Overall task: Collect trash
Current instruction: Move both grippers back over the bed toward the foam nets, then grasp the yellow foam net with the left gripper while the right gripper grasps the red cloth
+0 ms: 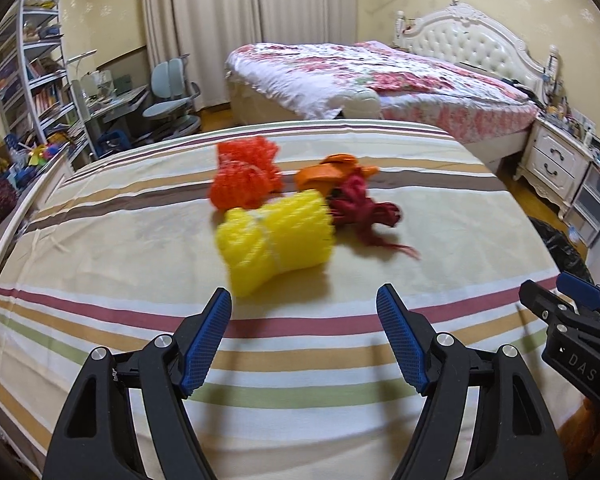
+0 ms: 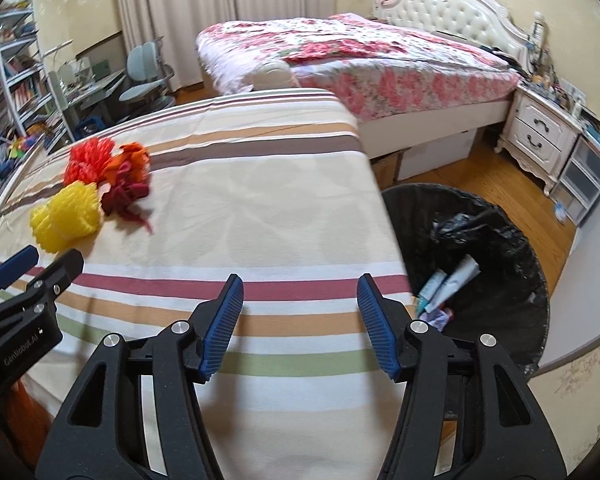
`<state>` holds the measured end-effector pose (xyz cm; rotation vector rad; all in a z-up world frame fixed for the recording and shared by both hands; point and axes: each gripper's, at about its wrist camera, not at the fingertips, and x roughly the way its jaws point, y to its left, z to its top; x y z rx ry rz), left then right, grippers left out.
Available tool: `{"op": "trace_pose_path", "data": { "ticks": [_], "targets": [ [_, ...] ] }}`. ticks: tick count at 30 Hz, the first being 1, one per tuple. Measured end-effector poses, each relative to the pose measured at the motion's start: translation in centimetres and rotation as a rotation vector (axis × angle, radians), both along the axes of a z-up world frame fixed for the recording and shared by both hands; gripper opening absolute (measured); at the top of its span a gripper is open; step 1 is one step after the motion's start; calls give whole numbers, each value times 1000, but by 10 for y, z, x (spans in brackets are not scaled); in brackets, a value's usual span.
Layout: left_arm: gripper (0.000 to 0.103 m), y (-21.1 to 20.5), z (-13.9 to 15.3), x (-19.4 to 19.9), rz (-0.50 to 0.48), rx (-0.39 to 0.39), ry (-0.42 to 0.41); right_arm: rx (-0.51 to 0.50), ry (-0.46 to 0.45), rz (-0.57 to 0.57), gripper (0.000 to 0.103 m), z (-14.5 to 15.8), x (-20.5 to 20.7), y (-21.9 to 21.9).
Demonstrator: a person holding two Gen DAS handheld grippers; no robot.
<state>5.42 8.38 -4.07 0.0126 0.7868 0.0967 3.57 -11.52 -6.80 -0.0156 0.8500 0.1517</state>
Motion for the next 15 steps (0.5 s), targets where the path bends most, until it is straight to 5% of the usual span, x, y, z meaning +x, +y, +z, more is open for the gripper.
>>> {"op": "trace_pose_path", "data": {
  "ticks": [15],
  "targets": [
    [77,23,-6,30,-29,-25,39,-29,32,71,64,-3,9,38]
  ]
}}
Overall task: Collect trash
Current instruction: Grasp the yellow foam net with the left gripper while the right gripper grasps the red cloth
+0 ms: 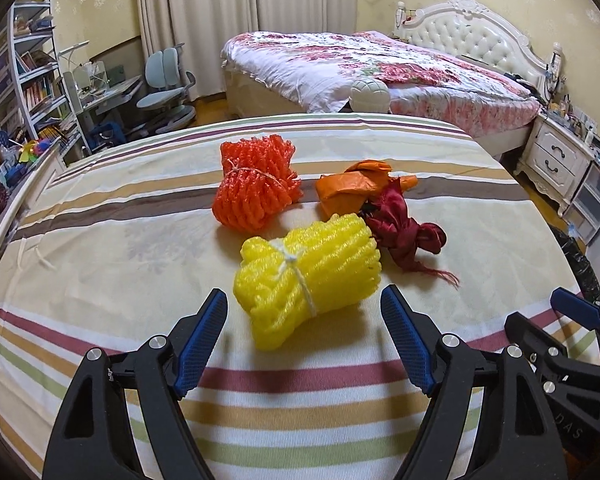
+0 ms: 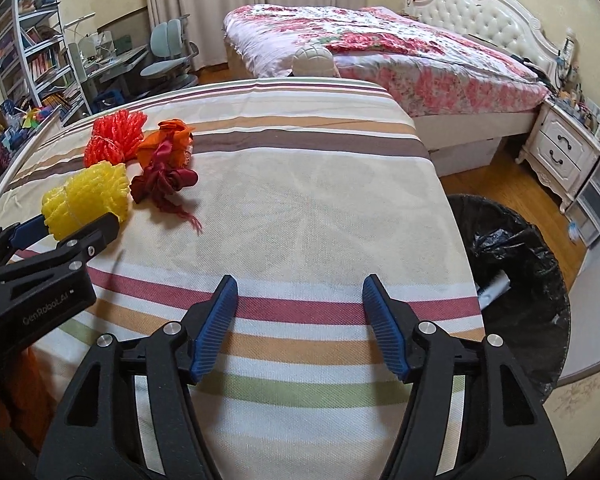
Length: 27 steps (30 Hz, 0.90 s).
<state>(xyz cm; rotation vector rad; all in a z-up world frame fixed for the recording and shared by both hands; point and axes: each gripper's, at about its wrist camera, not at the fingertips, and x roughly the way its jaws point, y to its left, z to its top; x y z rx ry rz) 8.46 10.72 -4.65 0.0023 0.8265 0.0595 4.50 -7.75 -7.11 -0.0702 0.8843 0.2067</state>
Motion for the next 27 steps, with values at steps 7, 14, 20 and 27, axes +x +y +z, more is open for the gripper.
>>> {"op": "trace_pose_path", "data": {
  "ticks": [7,14,20,27],
  "targets": [
    [60,4,-1,1,-26,-25,6,-6,0,13,65,0,3,7],
    [58,9,2,-11,-22,-13,-16,-12,-3,50,65,1,4,23],
    [58,30,2,-17,25,-3,-8,-12,-4,91,65,1,7,42],
    [58,56,1,-16,95,13,0,-4,-1,121,65,2,19,66]
  ]
}}
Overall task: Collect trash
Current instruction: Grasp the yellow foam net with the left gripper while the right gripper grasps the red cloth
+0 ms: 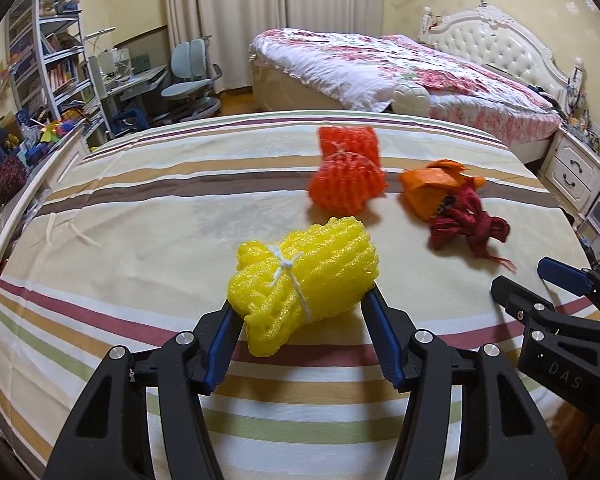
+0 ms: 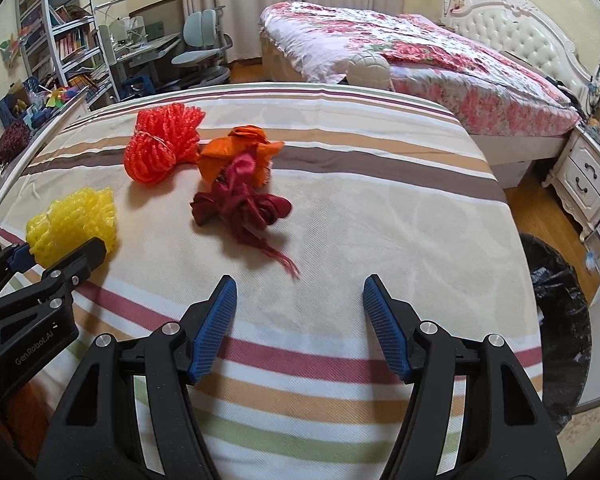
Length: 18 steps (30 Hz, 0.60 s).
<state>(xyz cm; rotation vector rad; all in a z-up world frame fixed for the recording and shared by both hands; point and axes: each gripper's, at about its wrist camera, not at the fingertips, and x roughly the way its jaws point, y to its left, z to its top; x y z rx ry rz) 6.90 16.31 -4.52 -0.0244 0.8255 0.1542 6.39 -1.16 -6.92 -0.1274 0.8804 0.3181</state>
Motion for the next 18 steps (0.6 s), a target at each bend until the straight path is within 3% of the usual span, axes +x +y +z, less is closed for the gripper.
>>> {"op": "trace_pose_path", "data": {
  "ticks": [10,18],
  "targets": [
    [58,29,-3,1,64,-13,7,1,1,8,64,1,16,25],
    [58,36,-4,3,71,-29,9,-2,-11,16,35,2,18,32]
  ]
}}
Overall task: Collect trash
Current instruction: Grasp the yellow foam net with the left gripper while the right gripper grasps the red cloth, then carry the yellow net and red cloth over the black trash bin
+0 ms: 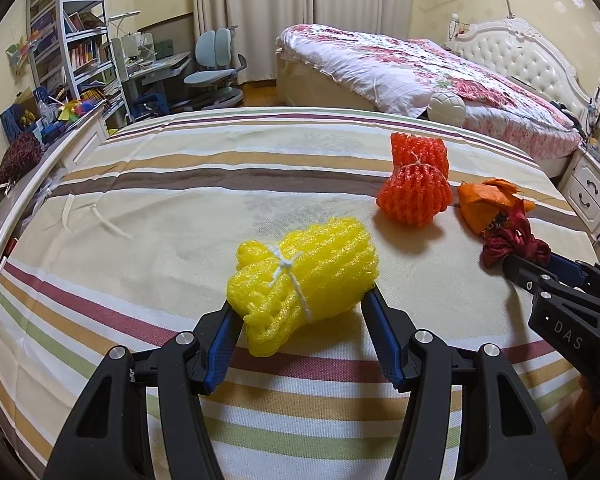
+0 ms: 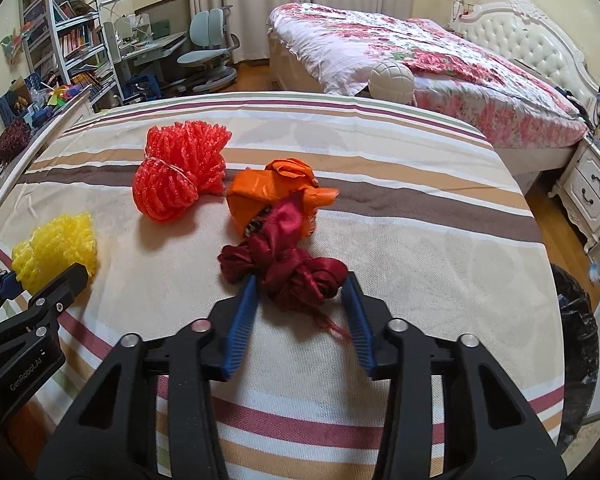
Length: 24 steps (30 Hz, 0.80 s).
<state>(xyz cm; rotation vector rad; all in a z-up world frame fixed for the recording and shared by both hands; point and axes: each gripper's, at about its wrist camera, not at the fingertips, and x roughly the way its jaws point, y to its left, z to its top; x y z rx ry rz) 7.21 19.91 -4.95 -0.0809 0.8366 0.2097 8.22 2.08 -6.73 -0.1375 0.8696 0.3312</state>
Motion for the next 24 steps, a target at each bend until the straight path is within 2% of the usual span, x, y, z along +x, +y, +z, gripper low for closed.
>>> {"op": "trace_pose_path", "data": {
  "ticks": [5,14,24],
  "targets": [
    [58,0,0,-1,-1,0,-1,12,1,4,28,1,-3,-2],
    [58,-9,4,-10,-20,-19,-7,28,-4,-8,27,3,-23,-17],
    [58,-35,9,-30,-66,-50,-40,25,-27,-64,27,6,-51,-53]
  ]
}}
